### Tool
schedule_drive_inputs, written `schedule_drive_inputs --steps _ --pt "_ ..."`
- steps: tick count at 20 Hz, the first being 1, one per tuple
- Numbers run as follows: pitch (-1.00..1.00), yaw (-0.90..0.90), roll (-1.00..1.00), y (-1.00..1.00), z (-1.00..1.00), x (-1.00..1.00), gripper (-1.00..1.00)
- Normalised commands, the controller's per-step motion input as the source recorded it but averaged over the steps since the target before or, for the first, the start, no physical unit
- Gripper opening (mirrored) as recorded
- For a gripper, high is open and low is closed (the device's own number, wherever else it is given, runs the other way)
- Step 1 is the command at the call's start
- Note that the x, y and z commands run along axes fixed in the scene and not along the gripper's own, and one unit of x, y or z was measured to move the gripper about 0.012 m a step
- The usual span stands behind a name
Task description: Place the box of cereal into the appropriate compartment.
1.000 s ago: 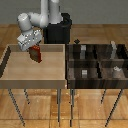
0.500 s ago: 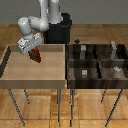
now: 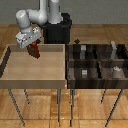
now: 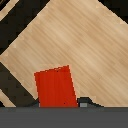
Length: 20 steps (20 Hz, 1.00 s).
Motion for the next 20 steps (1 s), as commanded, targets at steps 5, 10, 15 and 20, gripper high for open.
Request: schedule_drive_inputs --steps 5,10,15,20 --pt "0.0 0.0 0.0 0.0 1.0 0.0 -1.0" --pt "0.0 0.0 0.0 0.5 0.2 0.0 -1.0" --pt "0.0 0.0 0.0 1.0 0.0 0.0 -1.0" --pt "0.0 0.0 0.0 1.0 0.0 0.0 -1.0"
